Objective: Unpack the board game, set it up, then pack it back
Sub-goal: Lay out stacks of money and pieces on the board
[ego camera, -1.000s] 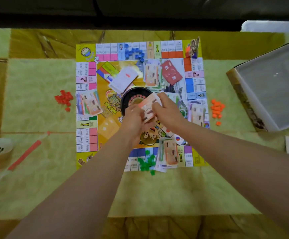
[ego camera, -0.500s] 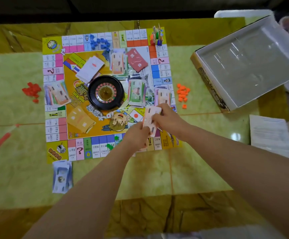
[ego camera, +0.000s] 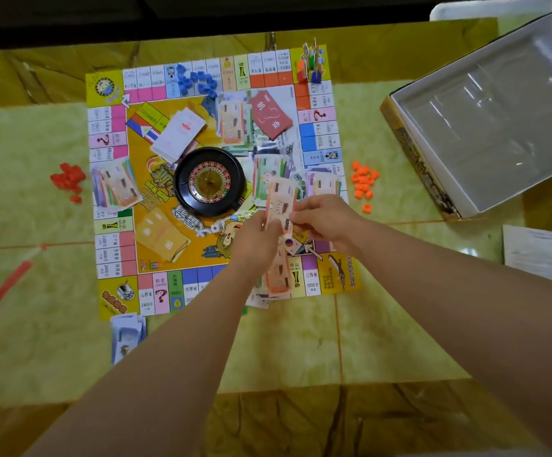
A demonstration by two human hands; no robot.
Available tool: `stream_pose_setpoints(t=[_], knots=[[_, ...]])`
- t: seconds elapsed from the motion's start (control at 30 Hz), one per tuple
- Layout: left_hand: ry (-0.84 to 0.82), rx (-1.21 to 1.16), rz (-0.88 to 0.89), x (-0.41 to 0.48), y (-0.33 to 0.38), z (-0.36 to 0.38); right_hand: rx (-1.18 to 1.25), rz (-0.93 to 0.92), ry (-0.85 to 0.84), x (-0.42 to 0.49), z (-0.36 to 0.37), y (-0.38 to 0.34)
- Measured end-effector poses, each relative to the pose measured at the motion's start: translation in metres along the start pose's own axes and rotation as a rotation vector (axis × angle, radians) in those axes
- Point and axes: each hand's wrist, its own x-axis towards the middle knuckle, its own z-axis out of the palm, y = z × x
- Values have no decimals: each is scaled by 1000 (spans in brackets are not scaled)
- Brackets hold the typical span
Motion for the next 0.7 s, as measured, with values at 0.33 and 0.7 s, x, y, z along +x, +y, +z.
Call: stream_pose_setpoints(t=[0.33, 0.7], knots=[[166, 440, 382, 43, -2, -22, -267, -117, 345, 61, 28, -33], [-8, 638, 410, 54, -8, -17, -491, -316, 394, 58, 32, -6]])
